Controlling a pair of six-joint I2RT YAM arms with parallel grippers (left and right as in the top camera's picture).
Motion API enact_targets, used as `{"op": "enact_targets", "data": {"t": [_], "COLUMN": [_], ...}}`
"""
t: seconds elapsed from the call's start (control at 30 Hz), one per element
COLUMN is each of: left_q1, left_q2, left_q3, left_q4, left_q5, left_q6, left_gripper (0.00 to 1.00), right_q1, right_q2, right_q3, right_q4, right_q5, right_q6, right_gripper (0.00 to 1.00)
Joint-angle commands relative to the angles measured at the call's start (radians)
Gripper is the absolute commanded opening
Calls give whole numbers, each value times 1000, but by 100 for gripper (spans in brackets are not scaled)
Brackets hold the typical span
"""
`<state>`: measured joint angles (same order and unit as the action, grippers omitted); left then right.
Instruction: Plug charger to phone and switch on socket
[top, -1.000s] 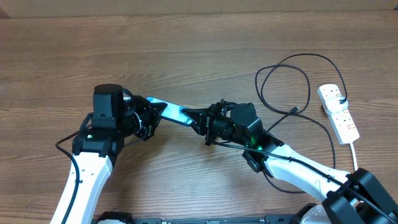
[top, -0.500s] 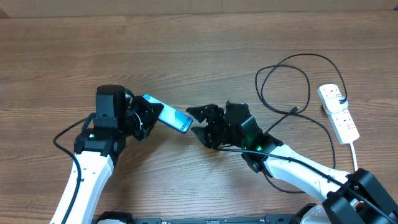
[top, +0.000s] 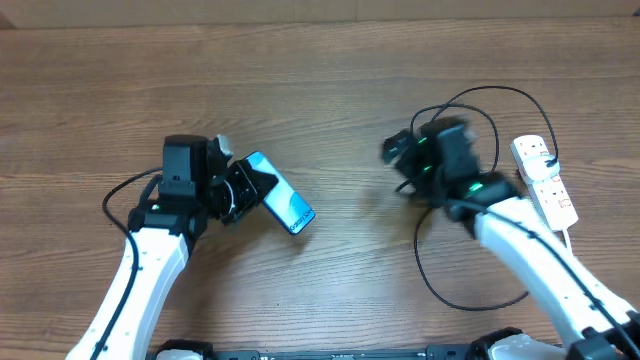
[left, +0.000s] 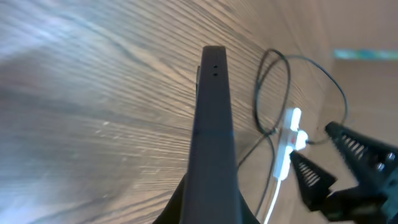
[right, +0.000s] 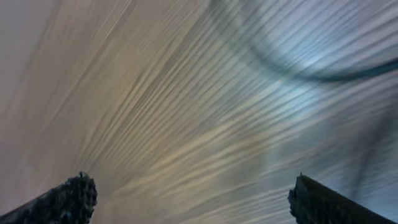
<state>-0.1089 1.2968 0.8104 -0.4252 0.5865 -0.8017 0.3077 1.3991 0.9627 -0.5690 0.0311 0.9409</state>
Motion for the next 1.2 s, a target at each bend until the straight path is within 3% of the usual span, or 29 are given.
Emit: {"op": "enact_targets", "data": {"t": [0.0,0.07,0.1,0.17,0.27,0.43,0.7,0.77,0.87,1.17], "left_q1": [5,5,5,4,5,5,5,5,5,5], "left_q2": [57,92,126,155,182,188,188,188,188,188], "left_q3": [10,10,10,10,10,10,10,10,10,10], "left_q4": [36,65,103,142,176,172,172,171,171,172], "left_q5": [130,175,221,273,323,332,331,331,331,330], "left_q6": [63,63,62,61,61,61,61,61,61,61], "left_gripper": [4,4,4,4,4,4,4,4,4,4], "right_q1": [-119,-177,-214,-232,-232,-230,-230,-230,-229,-177], "right_q2": [-6,12,37,69,132,234,357,386,398,304], "right_q3": [12,12,12,12,12,12,11,11,11,14], "right_q4": [-87,-129,-134,-129,-129,-137,-102,-91,-100,-173], "right_q5": [50,51,55,62,62,61,85,79,48,-40], "right_q6": [-87,-104,-144,-166,-181,-183,-187,-187,-187,-251], "right_gripper": [100,90,79,73,72,55,50,38,5,4]}}
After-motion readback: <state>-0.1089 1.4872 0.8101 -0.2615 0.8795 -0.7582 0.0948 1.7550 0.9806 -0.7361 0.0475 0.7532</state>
